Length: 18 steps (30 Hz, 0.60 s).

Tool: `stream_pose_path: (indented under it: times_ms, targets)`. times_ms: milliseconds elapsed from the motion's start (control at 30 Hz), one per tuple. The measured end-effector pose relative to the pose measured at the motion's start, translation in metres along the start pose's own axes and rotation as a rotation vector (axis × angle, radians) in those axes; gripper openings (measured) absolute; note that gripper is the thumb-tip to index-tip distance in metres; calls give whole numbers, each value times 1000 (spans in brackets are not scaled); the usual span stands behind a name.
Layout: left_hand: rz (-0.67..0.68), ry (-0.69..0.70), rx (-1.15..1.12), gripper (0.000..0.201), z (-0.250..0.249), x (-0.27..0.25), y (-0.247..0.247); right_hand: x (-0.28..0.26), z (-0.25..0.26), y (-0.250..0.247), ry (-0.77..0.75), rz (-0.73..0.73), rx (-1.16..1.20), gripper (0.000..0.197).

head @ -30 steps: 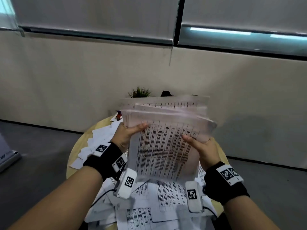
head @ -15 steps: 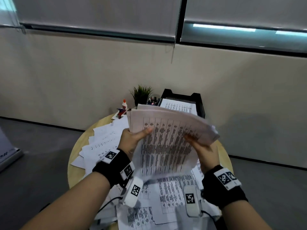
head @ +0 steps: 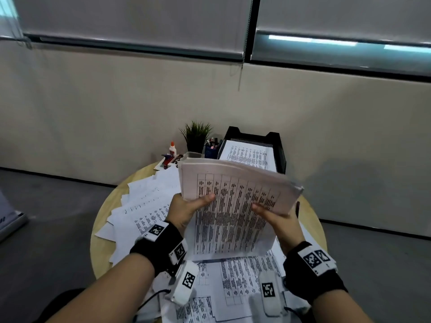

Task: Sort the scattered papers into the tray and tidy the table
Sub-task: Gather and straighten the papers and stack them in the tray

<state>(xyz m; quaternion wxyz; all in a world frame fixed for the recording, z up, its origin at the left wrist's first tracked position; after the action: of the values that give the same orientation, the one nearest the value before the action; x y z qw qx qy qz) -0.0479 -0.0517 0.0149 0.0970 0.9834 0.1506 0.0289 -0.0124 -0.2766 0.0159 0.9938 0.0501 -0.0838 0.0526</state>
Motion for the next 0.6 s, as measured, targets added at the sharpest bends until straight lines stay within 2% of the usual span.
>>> stream_pose_path:
  times_ms: [67, 167, 233, 300, 367, 433, 467, 533, 567, 600]
  targets:
    - [-7, 22, 12, 41, -5, -1, 1, 3, 3, -1, -5, 12, -4, 28]
    - [1, -51, 88, 47, 12, -6, -2, -3, -11, 0, 95, 49, -78, 31]
    - [9, -104, 120, 57, 25, -12, -2, -6, -22, 0, 151, 61, -123, 24]
    - [0, -145, 101, 68, 33, -14, -1, -8, -24, 3, 165, 73, -118, 20]
    - [-49, -134, 101, 66, 28, -18, 0, -8, -18, 5, 141, 82, -89, 24]
    - [-74, -64, 53, 79, 16, -18, 2, -8, -12, 6, 102, 71, -47, 24]
    - [-99, -24, 24, 71, 9, -18, 3, -8, -9, 5, 85, 58, -30, 23]
    - [-138, 96, -16, 34, -18, -21, 5, -8, -3, 3, 50, 23, -4, 22]
    - [-143, 146, -19, 34, -31, -22, 7, -7, 0, 1, 35, 6, 4, 23]
    - [-152, 190, -24, 46, -42, -22, 9, -6, 2, -1, 21, -14, 12, 23]
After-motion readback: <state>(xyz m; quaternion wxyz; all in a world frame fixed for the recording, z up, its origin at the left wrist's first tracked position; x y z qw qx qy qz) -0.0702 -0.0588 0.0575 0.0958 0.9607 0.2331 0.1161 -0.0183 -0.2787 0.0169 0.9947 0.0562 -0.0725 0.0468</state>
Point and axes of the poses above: each hand's wrist, its own x-axis towards the middle knuckle, its own y-axis out of the palm, z = x × y, the point moved 6 cm from there along x, towards the middle knuckle, and after that the axes turned 2 degrees about -z, right-handed, at the moved point
